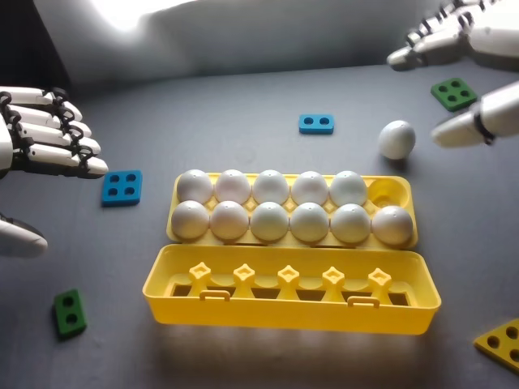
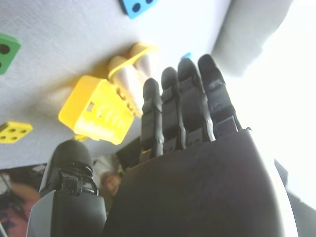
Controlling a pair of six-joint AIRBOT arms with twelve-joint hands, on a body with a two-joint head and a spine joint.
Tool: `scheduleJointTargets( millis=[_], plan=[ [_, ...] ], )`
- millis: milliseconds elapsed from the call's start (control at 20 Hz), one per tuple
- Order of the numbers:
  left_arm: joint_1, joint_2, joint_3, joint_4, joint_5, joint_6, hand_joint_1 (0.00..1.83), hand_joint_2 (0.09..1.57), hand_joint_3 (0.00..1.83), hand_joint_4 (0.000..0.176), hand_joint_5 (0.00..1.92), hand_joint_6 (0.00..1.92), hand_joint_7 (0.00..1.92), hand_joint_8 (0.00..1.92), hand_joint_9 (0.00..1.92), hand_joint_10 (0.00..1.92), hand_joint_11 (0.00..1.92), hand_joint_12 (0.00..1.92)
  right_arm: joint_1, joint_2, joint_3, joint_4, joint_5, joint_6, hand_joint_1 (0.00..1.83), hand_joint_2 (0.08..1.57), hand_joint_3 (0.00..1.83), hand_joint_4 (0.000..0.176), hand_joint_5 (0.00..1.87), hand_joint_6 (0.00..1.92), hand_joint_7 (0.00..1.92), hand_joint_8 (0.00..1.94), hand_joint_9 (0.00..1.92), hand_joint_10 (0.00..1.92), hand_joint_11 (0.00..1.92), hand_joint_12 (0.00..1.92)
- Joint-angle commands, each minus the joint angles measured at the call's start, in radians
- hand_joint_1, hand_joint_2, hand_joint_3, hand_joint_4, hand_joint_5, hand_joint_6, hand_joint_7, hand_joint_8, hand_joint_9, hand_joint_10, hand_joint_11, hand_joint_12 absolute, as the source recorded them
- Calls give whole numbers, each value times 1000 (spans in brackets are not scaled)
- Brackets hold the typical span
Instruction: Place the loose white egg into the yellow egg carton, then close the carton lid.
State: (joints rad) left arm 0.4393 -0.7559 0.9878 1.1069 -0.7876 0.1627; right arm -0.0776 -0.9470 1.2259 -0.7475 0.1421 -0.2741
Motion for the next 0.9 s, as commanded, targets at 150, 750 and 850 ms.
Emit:
scheduleJointTargets(
  millis=[150,750,850],
  plan=[
    [-26,8,26,8,-75,-47,0,1226,0,0,290,3,287,5,234,6,0,492,21,-48,82,72,33,-2,782,963,0,141,335,5,100,0,34,0,0,261],
    [-105,-52,79,169,-152,-210,0,1230,1,0,294,6,293,4,243,5,0,471,-10,-161,225,335,2,-3,1047,838,0,176,745,19,222,5,0,0,0,0],
    [-92,-52,94,152,-123,-247,0,1228,0,0,286,0,285,0,235,1,0,446,-16,-170,235,393,2,-4,1033,821,0,176,824,16,289,6,8,1,0,0]
  ],
)
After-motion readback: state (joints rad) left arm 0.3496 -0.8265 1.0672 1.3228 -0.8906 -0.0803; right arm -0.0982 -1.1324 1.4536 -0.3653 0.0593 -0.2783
